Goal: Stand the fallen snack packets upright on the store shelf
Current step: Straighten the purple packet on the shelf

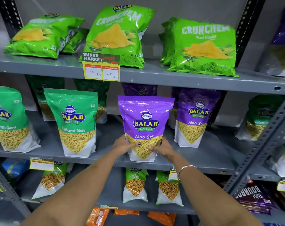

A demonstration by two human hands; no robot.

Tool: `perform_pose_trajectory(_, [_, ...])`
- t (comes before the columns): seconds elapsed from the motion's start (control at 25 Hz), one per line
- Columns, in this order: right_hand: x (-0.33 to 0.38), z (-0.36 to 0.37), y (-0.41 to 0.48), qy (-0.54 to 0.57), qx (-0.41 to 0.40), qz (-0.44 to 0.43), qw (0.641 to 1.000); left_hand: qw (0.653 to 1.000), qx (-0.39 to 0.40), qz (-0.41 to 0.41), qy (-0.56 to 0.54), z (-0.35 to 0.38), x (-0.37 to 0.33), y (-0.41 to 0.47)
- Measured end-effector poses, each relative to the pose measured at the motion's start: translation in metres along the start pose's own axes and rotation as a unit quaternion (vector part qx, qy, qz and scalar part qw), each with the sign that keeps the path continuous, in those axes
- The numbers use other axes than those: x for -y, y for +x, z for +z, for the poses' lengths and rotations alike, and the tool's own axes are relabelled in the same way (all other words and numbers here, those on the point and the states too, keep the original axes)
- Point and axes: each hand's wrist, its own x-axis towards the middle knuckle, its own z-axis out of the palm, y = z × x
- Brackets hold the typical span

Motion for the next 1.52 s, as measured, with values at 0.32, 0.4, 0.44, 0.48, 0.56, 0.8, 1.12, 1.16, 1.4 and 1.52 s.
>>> perform_pose_trajectory(0.32, [-0.005,-0.043,-0.014,-0.133,-0.08,0.029,0.987,0.868,0.323,-0.255,0.277,0.002,-0.045,-0.009])
perform_pose_trajectory(0.4, [-0.008,-0.072,-0.016,-0.16,-0.106,0.043,0.98,0.864,0.36,-0.231,0.267,0.027,-0.063,-0.006])
perform_pose_trajectory(0.44, [-0.011,-0.088,-0.016,-0.172,-0.116,0.051,0.977,0.869,0.369,-0.206,0.259,0.042,-0.072,-0.004])
perform_pose_trajectory(0.48, [-0.013,-0.106,-0.015,-0.18,-0.124,0.052,0.974,0.882,0.365,-0.173,0.242,0.059,-0.081,0.0])
perform_pose_trajectory(0.56, [-0.019,-0.14,-0.01,-0.175,-0.137,0.052,0.974,0.926,0.309,-0.11,0.188,0.088,-0.095,0.01])
perform_pose_trajectory(0.8, [-0.032,-0.218,0.037,-0.111,-0.143,0.036,0.983,0.994,0.086,-0.054,-0.031,0.171,-0.118,0.063])
perform_pose_trajectory(1.12, [-0.034,-0.223,0.064,0.102,-0.062,-0.013,0.993,0.984,-0.008,-0.04,-0.171,0.211,-0.132,0.085])
perform_pose_trajectory(1.16, [-0.035,-0.224,0.06,0.096,-0.071,-0.008,0.993,0.986,-0.02,-0.044,-0.162,0.213,-0.132,0.081])
perform_pose_trajectory(1.4, [-0.046,-0.222,0.011,0.007,-0.127,0.002,0.992,0.995,-0.04,-0.044,-0.077,0.212,-0.123,0.045])
perform_pose_trajectory(1.52, [-0.047,-0.219,-0.014,-0.018,-0.146,-0.002,0.989,0.998,-0.021,-0.044,-0.043,0.209,-0.117,0.026])
